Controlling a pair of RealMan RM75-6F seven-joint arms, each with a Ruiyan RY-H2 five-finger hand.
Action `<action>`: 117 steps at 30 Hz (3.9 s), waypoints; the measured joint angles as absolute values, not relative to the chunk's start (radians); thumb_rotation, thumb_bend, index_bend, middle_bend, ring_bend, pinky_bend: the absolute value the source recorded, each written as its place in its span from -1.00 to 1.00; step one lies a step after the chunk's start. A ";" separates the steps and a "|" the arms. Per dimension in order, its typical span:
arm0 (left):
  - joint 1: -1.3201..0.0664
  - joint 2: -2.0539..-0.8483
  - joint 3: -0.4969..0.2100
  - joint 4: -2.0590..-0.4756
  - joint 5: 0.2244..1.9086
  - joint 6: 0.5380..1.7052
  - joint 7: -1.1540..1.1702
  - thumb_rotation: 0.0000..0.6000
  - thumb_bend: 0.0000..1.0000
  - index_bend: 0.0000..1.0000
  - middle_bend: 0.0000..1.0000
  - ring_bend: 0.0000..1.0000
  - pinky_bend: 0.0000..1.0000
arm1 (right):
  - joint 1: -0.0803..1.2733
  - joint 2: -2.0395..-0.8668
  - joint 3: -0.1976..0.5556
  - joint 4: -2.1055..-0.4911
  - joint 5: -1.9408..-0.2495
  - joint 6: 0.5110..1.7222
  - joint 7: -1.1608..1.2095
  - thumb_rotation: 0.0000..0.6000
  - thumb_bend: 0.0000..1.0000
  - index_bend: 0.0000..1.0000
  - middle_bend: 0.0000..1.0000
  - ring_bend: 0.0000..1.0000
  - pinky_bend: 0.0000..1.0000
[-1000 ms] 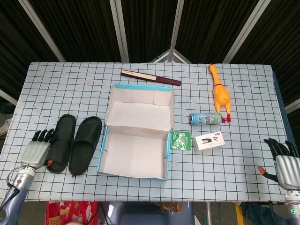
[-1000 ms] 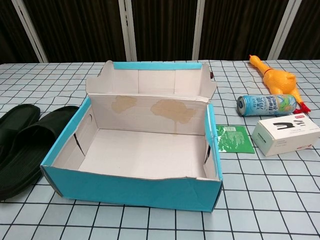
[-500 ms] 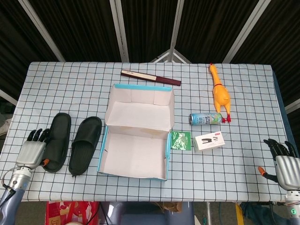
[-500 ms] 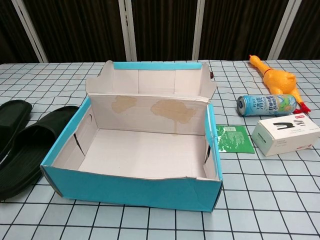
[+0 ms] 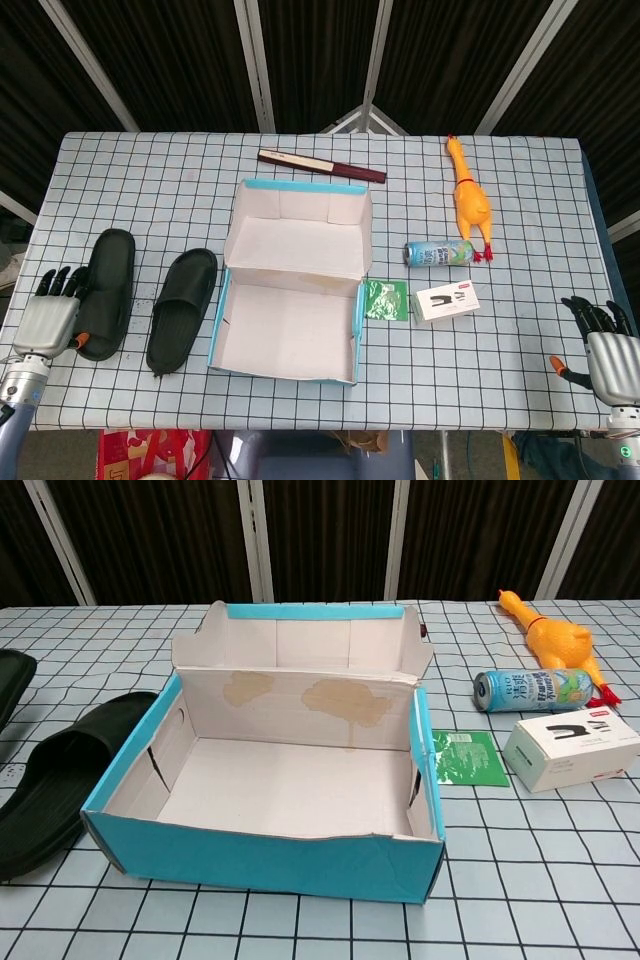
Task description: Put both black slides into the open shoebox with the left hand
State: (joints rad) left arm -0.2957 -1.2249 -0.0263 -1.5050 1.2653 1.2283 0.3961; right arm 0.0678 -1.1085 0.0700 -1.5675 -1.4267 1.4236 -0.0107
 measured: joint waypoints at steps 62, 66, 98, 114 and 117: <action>-0.747 -1.042 -0.174 -2.037 1.848 0.767 1.817 1.00 0.27 0.25 -0.44 -1.00 -0.87 | 0.056 -1.088 0.067 -1.569 -1.439 1.438 0.052 1.00 -0.55 -0.64 -0.68 -0.59 -0.84; -0.742 -1.064 -0.180 -2.020 1.833 0.745 1.873 1.00 0.27 0.26 -0.43 -1.00 -0.87 | 0.057 -1.087 0.066 -1.569 -1.439 1.433 0.051 1.00 -0.55 -0.64 -0.68 -0.59 -0.84; -0.814 -1.238 -0.172 -1.805 1.904 0.608 1.867 1.00 0.30 0.30 -0.40 -1.00 -0.87 | 0.060 -1.088 0.071 -1.566 -1.423 1.422 0.049 1.00 -0.55 -0.65 -0.68 -0.59 -0.84; -0.871 -1.303 -0.183 -1.728 1.975 0.587 1.813 1.00 0.30 0.33 -0.37 -1.00 -0.87 | 0.061 -1.084 0.072 -1.570 -1.414 1.413 0.049 1.00 -0.55 -0.65 -0.68 -0.60 -0.84; -0.883 -1.322 -0.185 -1.703 1.985 0.576 1.803 1.00 0.31 0.32 -0.37 -1.00 -0.87 | 0.061 -1.083 0.071 -1.572 -1.412 1.408 0.047 1.00 -0.55 -0.64 -0.68 -0.60 -0.84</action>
